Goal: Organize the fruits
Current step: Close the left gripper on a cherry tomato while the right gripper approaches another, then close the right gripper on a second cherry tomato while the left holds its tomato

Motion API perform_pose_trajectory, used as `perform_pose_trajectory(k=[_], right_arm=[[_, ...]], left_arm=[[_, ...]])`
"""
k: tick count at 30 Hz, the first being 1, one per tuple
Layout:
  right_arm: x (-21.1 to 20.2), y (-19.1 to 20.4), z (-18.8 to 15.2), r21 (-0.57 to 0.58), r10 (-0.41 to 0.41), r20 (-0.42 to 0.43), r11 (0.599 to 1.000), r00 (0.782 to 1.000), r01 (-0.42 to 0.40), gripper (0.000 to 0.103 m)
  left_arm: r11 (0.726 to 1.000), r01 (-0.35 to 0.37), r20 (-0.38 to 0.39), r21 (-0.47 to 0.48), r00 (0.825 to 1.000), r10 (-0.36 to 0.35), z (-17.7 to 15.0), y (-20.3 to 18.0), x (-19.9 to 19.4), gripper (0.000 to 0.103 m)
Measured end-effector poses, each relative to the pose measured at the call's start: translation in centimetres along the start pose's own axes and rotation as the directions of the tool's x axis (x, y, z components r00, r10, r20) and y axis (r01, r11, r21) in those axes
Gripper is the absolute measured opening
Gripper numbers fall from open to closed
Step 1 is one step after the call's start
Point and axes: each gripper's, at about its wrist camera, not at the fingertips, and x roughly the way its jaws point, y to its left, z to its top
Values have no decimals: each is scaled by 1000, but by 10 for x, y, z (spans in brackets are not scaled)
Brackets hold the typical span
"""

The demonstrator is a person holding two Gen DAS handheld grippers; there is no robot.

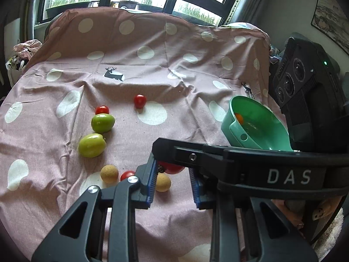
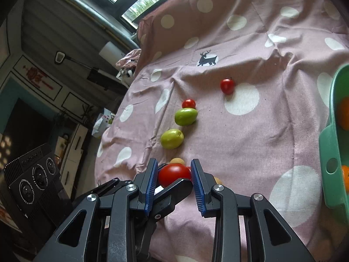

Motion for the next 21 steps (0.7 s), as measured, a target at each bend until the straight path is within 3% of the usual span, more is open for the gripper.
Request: perform_pose_trajectory(k=[3, 11, 15, 21], right_arm=[[2, -4, 3, 13, 20, 2, 1000, 1000, -20, 35], [33, -16, 8, 60, -25, -51, 998, 998, 28, 36], [52, -13, 1, 25, -103, -116, 994, 988, 107, 36], [74, 6, -6, -104, -222, -131, 972, 966, 209, 36]], left_arm=[[1000, 7, -14, -19, 1000, -7, 2, 5, 2, 27], [978, -163, -76, -128, 985, 154, -3, 58, 4, 27], [958, -219, -68, -186, 975, 210, -3, 84, -8, 27], [951, -222, -50, -217, 975, 216, -4, 95, -19, 27]])
